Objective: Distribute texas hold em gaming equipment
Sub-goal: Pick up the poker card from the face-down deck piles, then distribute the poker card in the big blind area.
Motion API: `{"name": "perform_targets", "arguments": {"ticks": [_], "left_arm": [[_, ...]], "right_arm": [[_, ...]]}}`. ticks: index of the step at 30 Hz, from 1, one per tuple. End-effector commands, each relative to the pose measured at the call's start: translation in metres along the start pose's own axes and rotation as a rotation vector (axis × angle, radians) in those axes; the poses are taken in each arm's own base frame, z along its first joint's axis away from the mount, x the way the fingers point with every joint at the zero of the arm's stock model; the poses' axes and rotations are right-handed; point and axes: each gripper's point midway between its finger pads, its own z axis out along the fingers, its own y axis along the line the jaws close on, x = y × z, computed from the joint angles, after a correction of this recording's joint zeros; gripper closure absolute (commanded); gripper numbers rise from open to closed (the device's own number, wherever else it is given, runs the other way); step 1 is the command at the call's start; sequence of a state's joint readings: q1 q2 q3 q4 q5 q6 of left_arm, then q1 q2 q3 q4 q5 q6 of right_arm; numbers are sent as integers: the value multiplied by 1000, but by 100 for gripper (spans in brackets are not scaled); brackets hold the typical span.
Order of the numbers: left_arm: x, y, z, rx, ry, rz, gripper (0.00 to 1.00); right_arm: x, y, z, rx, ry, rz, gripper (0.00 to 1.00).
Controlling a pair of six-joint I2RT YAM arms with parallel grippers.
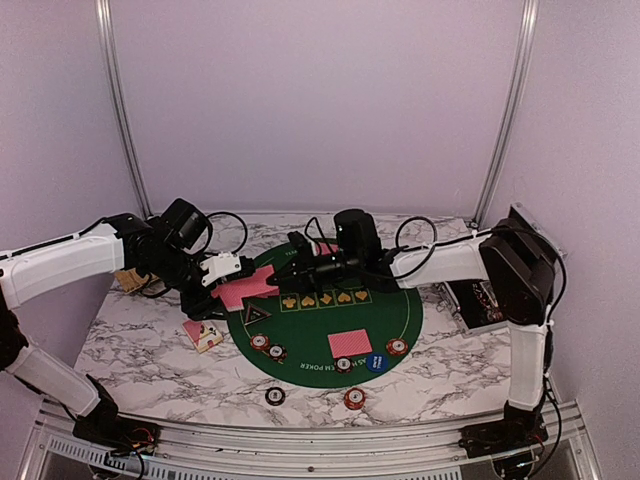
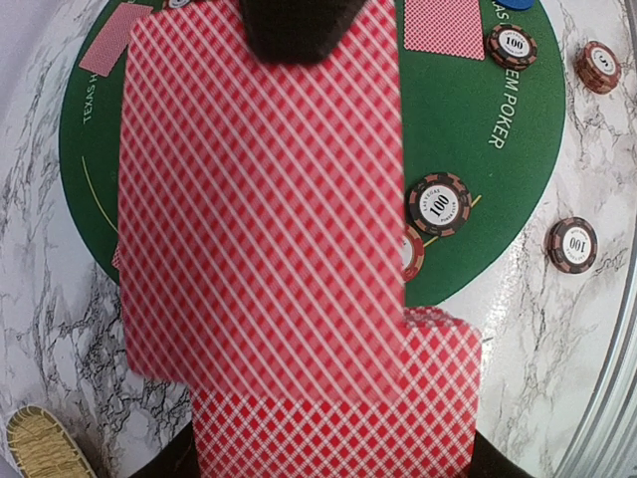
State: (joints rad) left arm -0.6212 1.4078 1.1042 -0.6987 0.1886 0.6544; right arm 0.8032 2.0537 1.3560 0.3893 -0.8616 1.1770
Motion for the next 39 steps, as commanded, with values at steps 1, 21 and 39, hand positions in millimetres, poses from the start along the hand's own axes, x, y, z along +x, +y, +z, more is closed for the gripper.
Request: {"name": "perform_targets", "arguments": {"ticks": [1, 21, 39], "left_arm": [[-1, 2, -2, -7, -8, 3, 94], [-1, 1, -1, 1, -7, -8, 94], [-1, 1, -4, -9, -11, -12, 95]], "right_arm": [[-29, 6, -39, 12, -80, -42, 100], [-208, -135, -157, 395, -406, -14, 100], [-237, -183, -148, 462, -448, 36, 84]]}}
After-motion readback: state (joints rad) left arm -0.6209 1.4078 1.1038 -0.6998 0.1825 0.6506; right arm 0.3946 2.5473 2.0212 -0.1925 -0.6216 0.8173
